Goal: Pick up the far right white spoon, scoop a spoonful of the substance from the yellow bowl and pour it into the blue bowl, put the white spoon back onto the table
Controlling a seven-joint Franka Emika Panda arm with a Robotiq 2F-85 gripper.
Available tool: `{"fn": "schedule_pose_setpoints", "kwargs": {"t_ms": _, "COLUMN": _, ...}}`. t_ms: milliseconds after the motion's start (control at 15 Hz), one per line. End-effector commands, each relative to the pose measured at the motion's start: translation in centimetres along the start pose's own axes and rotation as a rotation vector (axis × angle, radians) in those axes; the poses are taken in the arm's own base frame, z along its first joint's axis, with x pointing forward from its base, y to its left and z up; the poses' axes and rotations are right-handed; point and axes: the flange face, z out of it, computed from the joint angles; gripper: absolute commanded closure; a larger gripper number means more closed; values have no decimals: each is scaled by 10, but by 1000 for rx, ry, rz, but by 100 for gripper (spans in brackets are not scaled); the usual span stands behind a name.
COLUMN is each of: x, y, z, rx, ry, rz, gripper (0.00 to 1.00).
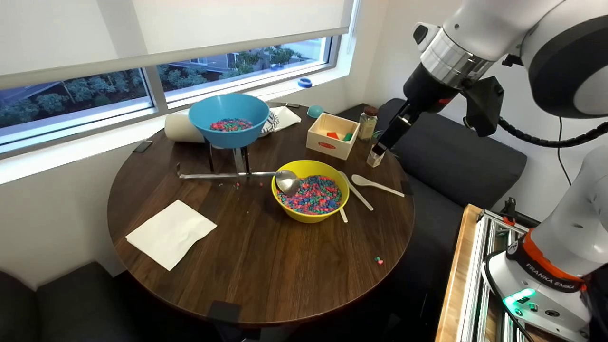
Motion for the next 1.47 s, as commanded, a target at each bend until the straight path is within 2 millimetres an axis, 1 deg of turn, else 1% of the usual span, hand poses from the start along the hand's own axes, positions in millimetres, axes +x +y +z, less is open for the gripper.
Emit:
{"fn": "schedule_pose_setpoints", "kwargs": {"t_ms": 0, "x": -15, "y": 19, "z": 19, "rx": -9, "ry": 38, "rz": 13, "gripper": 0}}
{"fn": "schedule_pose_setpoints", "kwargs": {"t_ms": 200, "x": -27, "y": 36, "z": 43, "rx": -6, "ry": 53, "rz": 26, "gripper": 0}}
{"fn": "schedule_pose_setpoints", "kwargs": {"t_ms": 267, "x": -6, "y": 36, "z": 40, "rx": 2, "ry": 52, "rz": 29, "gripper": 0}}
{"fn": "schedule_pose_setpoints", "kwargs": {"t_ms": 333, "x": -8, "y": 40, "z": 44, "rx": 13, "ry": 52, "rz": 29, "gripper": 0}}
{"fn": "schedule_pose_setpoints", "kwargs": {"t_ms": 533, "x": -2, "y": 46, "z": 50, "rx": 15, "ry": 69, "rz": 19, "gripper": 0}}
{"fn": "schedule_pose_setpoints", "kwargs": {"t_ms": 667, "x": 1, "y": 48, "z": 57, "rx": 7, "ry": 69, "rz": 7, "gripper": 0}}
{"fn": "schedule_pose_setpoints", "kwargs": {"t_ms": 1067, "x": -8, "y": 53, "z": 85, "rx": -43, "ry": -43, "rz": -89, "gripper": 0}}
{"fn": "schedule_pose_setpoints", "kwargs": {"t_ms": 1200, "x": -16, "y": 56, "z": 102, "rx": -66, "ry": -127, "rz": -100, "gripper": 0}}
{"fn": "schedule_pose_setpoints", "kwargs": {"t_ms": 1400, "x": -28, "y": 57, "z": 121, "rx": -75, "ry": -236, "rz": -120, "gripper": 0}}
